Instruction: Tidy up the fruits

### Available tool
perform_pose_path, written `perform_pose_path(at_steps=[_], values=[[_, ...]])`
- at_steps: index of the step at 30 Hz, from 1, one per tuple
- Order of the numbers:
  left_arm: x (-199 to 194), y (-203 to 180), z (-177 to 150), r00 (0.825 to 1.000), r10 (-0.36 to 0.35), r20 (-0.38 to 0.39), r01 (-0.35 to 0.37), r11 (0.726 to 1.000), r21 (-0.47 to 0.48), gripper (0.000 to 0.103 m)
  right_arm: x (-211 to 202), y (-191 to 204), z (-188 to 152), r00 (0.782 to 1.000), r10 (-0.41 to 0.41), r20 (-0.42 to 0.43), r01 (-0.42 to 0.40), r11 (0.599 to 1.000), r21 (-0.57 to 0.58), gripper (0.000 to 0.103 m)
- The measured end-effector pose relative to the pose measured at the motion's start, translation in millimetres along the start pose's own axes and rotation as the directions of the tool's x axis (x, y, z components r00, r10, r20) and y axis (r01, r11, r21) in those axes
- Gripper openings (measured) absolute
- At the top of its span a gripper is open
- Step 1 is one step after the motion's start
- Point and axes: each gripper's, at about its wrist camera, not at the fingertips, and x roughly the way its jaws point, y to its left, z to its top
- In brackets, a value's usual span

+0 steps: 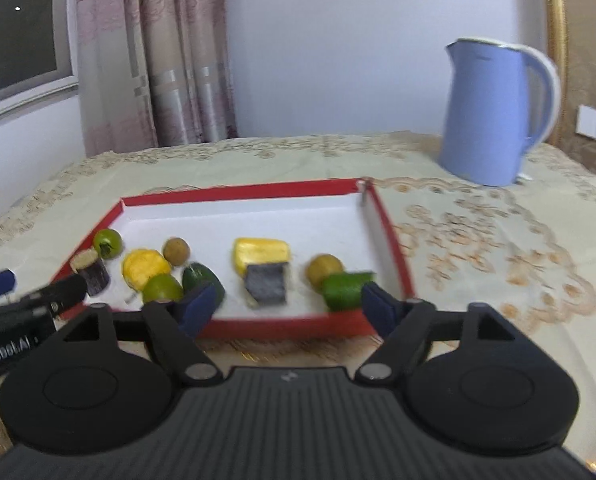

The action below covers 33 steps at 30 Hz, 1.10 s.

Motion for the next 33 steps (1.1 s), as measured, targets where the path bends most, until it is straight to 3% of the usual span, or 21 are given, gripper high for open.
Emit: perform_pose_path(at_steps=[9, 16, 33], values=[[-13, -23, -3, 0.999, 0.051, 0.000, -0.051, 0.995, 0.086, 0.097, -18, 1, -19, 0.998, -0.062, 0.001, 0.062, 0.998, 0.017, 0.081], [-15, -18, 0, 0.997, 0.079, -0.027, -0.078, 0.996, 0.039, 0.099, -17, 2, -22, 0.992, -0.124, 0.013, 0.123, 0.992, 0.028, 0.084], [-14, -25, 3, 0.996, 0.083, -0.034, -0.081, 0.994, 0.077, 0.099, -10, 8, -21, 0.993, -0.117, 0.005, 0.116, 0.993, 0.035, 0.088]])
